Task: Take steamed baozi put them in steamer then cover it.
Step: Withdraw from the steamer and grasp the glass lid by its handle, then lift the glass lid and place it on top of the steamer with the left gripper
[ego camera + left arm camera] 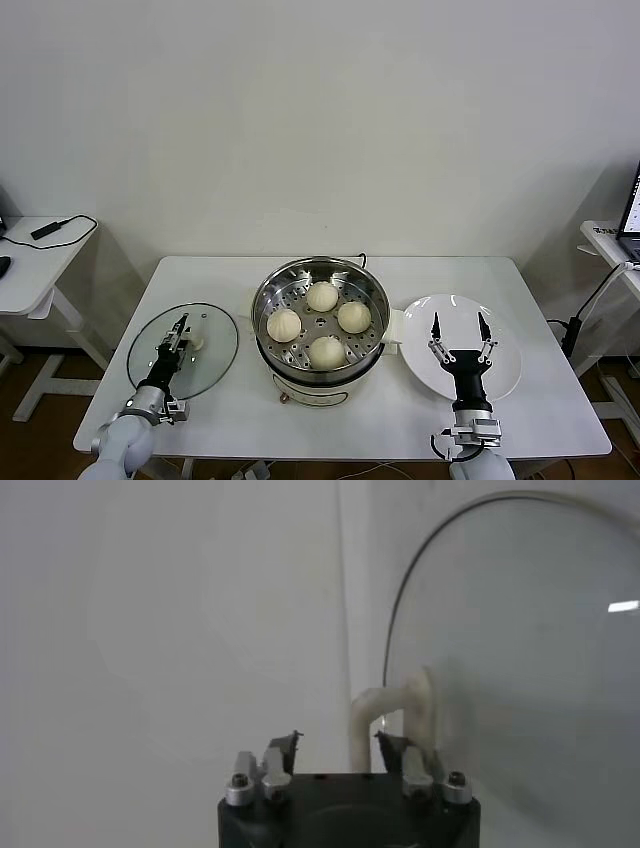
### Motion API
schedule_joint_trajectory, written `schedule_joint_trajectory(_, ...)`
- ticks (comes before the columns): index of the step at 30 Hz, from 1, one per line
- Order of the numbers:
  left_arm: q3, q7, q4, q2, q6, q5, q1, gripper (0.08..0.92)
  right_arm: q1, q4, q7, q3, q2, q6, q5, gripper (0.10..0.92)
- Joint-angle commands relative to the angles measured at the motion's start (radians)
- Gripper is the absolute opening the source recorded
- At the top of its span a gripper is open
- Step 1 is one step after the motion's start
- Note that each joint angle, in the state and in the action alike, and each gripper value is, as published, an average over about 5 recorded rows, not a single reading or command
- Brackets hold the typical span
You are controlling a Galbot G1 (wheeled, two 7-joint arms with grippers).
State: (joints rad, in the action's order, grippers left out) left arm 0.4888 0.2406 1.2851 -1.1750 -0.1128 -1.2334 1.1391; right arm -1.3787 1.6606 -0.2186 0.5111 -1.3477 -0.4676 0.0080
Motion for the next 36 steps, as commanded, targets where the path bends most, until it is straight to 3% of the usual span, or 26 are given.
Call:
schedule_joint_trajectory(1, -0.003, -0.002, -0.015, 0.003, 0.000, 0.028, -0.007, 0.444, 0.000, 0.002, 0.000, -0.003, -0.003, -0.001, -0.003, 0.823)
schedule_joint_trajectory(9, -0.003, -0.012, -0.013, 0.015, 0.001, 0.085, -0.008, 0.223, -0.003, 0.004, 0.002, -0.010, -0.012, -0.007, -0.011, 0.823)
schedule_joint_trajectory(14, -0.001, -0.021, 0.051, 0.022, 0.000, 0.155, 0.016, 0.196, -0.003, 0.009, 0.001, -0.013, -0.014, -0.007, -0.016, 0.823)
schedule_joint_trajectory(29, 0.115, -0.103, 0.581, 0.072, 0.226, 0.276, 0.136, 0.196, 0.005, 0.009, -0.001, -0.013, -0.017, -0.002, -0.025, 0.823)
schedule_joint_trajectory(36, 0.042, -0.197, 0.860, 0.074, 0.343, 0.232, 0.168, 0.196, 0.019, 0.001, -0.004, -0.003, -0.017, 0.010, -0.024, 0.823)
